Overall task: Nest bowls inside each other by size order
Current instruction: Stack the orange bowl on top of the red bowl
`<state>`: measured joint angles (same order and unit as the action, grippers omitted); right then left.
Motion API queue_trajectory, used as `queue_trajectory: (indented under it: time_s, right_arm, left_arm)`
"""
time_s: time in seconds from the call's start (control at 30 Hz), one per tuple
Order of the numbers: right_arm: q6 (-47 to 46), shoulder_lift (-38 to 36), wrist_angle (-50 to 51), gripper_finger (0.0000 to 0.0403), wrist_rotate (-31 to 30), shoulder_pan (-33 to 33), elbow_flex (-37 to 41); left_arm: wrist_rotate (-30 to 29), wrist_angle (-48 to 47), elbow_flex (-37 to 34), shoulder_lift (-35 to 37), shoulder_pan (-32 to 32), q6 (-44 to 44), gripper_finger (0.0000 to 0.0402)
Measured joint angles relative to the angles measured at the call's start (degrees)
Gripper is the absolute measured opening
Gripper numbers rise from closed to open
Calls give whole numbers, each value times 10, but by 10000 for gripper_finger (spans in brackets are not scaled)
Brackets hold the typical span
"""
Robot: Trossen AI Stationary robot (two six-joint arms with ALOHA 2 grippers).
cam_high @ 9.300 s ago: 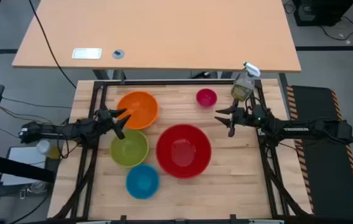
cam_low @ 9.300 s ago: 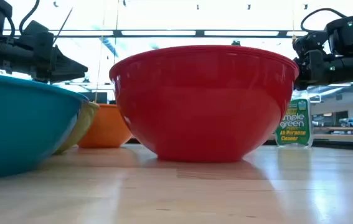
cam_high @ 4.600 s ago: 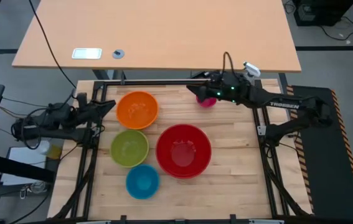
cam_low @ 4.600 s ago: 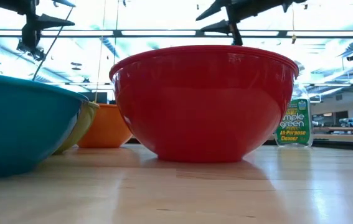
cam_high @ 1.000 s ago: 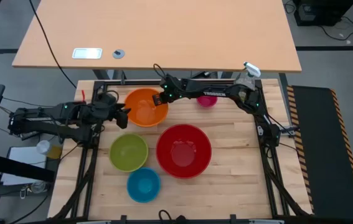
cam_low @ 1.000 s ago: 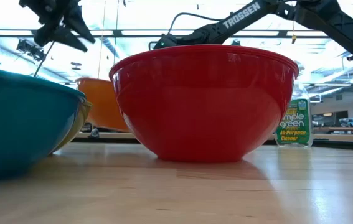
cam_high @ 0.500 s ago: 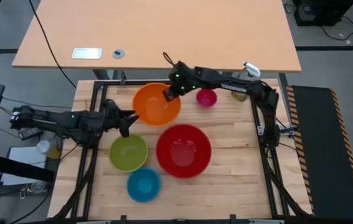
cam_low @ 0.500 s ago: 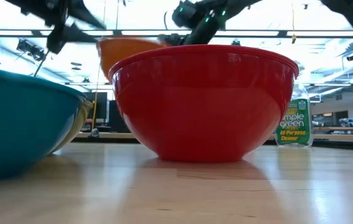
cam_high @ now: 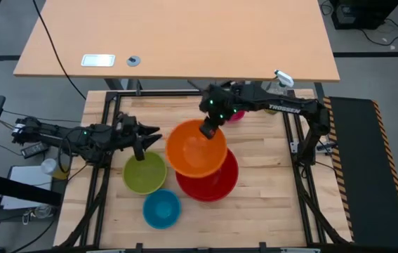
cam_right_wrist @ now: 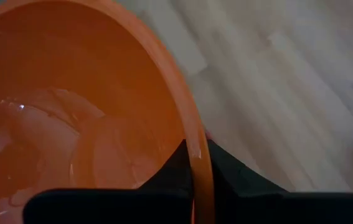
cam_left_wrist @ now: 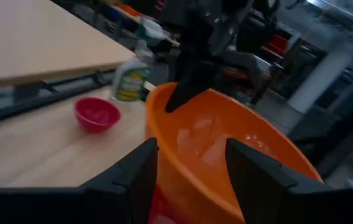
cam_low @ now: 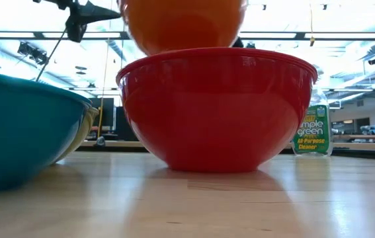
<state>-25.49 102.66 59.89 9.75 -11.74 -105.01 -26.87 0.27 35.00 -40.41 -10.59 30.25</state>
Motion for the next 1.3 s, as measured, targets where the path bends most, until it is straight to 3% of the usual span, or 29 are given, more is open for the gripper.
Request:
queue_trajectory:
  time_s: [0.17,0.37,0.57,1.03,1.17,1.3]
  right_arm:
    - [41,-5,20,34,-20,48,16]
    - [28,-2,-49,34,-59,78,100]
    - [-3,-1,-102,35,-111,90,187]
    - [-37,-1,-177,36,-112,92,284]
    - [-30,-1,-176,62,-112,90,284]
    - [-30,-1,-164,116,-87,81,284]
  left_arm:
    - [28,29,0,-52,0,1,192]
    - [73,56,0,-132,0,7,192]
    - [77,60,0,-175,0,79,192]
    - [92,82,0,-189,0,95,192]
    - [92,91,0,-189,0,91,192]
    - [91,91,0,-188,1,90,192]
